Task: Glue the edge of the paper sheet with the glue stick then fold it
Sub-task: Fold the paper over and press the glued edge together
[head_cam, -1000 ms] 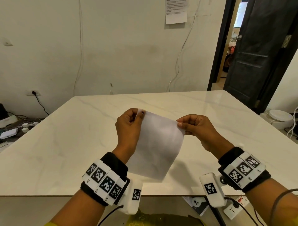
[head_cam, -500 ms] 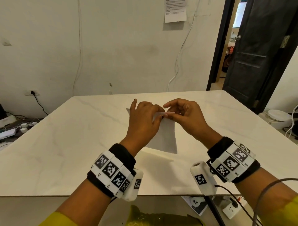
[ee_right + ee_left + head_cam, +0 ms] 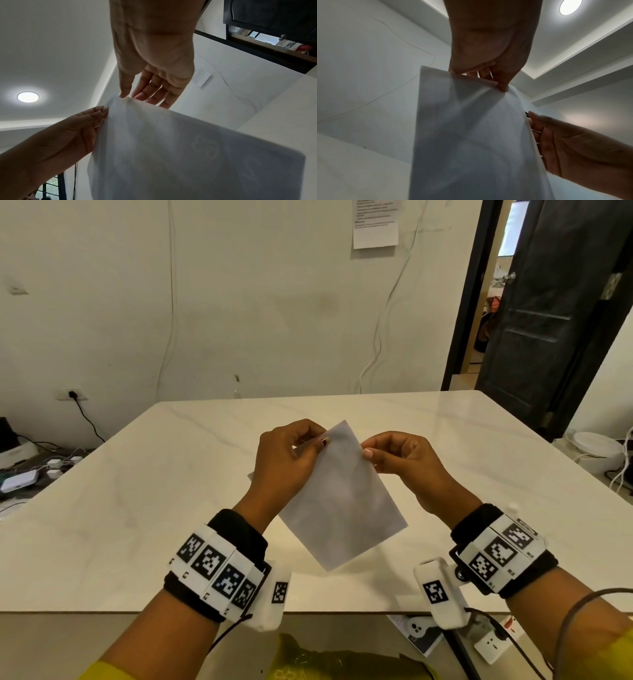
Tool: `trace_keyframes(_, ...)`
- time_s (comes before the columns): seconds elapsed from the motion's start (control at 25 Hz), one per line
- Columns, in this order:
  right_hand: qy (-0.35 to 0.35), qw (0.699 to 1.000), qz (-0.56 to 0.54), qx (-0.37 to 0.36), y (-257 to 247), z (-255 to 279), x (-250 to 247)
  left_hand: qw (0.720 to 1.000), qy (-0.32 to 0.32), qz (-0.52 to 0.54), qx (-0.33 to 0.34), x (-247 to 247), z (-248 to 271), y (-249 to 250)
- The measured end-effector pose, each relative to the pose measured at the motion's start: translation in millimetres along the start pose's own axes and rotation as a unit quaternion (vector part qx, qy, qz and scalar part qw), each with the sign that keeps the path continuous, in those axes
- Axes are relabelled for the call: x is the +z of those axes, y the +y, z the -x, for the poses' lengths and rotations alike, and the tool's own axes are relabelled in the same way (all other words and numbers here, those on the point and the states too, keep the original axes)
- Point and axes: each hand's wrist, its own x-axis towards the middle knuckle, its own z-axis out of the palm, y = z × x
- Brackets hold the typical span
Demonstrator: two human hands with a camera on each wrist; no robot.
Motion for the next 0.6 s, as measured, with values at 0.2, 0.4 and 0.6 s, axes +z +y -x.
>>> trace_keyframes(0.2, -0.003, 1.000, 0.019, 0.007, 3, 0, 5, 1.000, 0.004, 0.025, -0.013, -3, 1, -2)
trace_keyframes(0.4, -0.006, 0.997, 0.070, -0.018, 1, -1, 11, 0.999, -0.004, 0.025, -0.024, -3, 2, 1)
trace_keyframes(0.6, -0.023, 0.997, 0.078, -0.020, 1, -1, 12, 1.000, 0.015, 0.020, -0.017, -1, 0, -1)
